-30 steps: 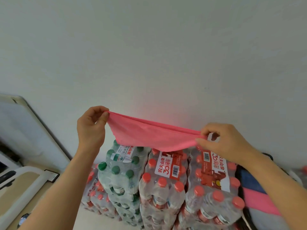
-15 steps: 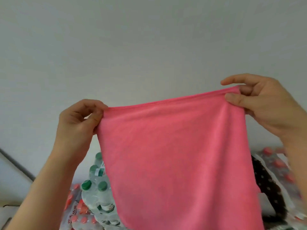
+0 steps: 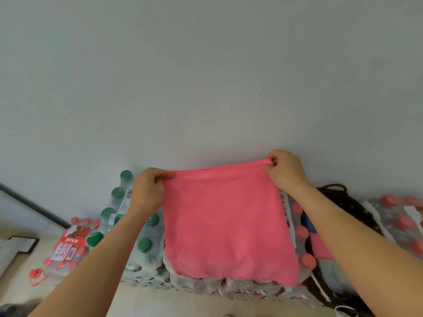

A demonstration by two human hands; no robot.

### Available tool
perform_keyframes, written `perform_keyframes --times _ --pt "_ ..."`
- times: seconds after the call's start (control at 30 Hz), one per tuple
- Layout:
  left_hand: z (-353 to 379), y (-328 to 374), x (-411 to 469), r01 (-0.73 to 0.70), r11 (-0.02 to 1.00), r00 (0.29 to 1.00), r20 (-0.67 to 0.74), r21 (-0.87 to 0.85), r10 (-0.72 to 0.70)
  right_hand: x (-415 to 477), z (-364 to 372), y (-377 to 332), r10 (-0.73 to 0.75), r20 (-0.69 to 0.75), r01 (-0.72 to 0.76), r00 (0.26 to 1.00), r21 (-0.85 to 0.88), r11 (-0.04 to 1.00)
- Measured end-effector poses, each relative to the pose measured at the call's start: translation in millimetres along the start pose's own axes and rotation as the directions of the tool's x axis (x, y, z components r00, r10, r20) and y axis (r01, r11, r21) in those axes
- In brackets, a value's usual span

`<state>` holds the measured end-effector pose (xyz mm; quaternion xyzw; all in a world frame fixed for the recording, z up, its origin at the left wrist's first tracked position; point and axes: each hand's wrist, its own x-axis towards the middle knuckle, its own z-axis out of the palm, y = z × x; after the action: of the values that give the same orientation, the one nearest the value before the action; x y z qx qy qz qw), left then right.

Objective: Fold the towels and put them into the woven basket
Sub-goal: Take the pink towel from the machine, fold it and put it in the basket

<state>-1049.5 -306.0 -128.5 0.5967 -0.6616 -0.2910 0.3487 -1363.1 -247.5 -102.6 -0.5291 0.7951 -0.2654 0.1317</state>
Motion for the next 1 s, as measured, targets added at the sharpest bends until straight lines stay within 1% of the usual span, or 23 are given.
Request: perform_keyframes --times 0.07,0.2,0.27,0.33,0.37,0.4,0.47,0.53,0.63,0.7,0.77,0.87,0.9,1.0 --pt "-3.0 -5.4 2.3 0.044 0.999 0.999 -0.026 0.005 -0.043 6.8 8.9 -6.3 -0.067 -0.018 0.066 0.998 -0.040 0.997" --pt "-25.8 -18.9 -4.5 0.145 0.988 0.985 -0.103 0.046 -0.140 11.9 32.2 -30.3 -0.213 0.007 0.213 0.977 -0.107 0.971" --pt "-43.6 -31.1 -12.0 0.241 0.971 0.966 -0.096 0.006 -0.239 15.1 47.6 -47.8 -0.282 0.018 0.282 0.959 -0.107 0.953" --pt "-63.7 -39.8 -25.3 0.373 0.915 0.927 0.033 -0.151 -0.372 18.6 64.9 -70.3 -0.357 0.043 0.360 0.933 -0.092 0.929" --pt "-73.8 -40.9 -34.1 0.422 0.879 0.906 0.116 -0.222 -0.406 19.3 74.0 -83.4 -0.397 0.068 0.401 0.915 -0.079 0.913" --pt "-83.1 -41.3 -43.4 0.446 0.856 0.893 0.188 -0.261 -0.408 19.0 84.0 -97.2 -0.435 0.097 0.442 0.895 -0.063 0.895" --pt "-98.5 -39.0 -60.6 0.420 0.871 0.896 0.267 -0.256 -0.354 16.5 104.3 -125.0 -0.494 0.156 0.504 0.855 -0.024 0.864" --pt "-109.7 -35.9 -73.9 0.339 0.916 0.927 0.245 -0.214 -0.285 12.9 122.5 -149.4 -0.538 0.194 0.544 0.820 0.024 0.839" --pt "-124.2 -32.3 -83.5 0.197 0.976 0.972 0.147 -0.097 -0.181 6.3 139.7 -174.2 -0.571 0.214 0.557 0.792 0.127 0.821" --pt "-134.0 -29.4 -86.9 0.157 0.986 0.980 0.131 -0.052 -0.149 3.1 143.8 -180.5 -0.559 0.238 0.530 0.794 0.179 0.829" --pt "-143.2 -23.3 -89.3 0.157 0.987 0.977 0.151 -0.036 -0.150 1.5 142.9 -181.7 -0.541 0.240 0.496 0.806 0.225 0.838" --pt "-153.2 -7.7 -90.1 0.220 0.967 0.959 0.209 -0.128 -0.191 1.4 129.2 -186.7 -0.506 0.205 0.435 0.838 0.310 0.846" --pt "-154.1 -1.9 -89.5 0.254 0.950 0.957 0.192 -0.183 -0.218 0.7 121.6 -190.8 -0.500 0.198 0.422 0.843 0.333 0.843" --pt "-149.4 12.3 -85.4 0.331 0.868 0.941 0.055 -0.369 -0.335 -6.0 94.5 -203.0 -0.481 0.189 0.373 0.856 0.420 0.827"
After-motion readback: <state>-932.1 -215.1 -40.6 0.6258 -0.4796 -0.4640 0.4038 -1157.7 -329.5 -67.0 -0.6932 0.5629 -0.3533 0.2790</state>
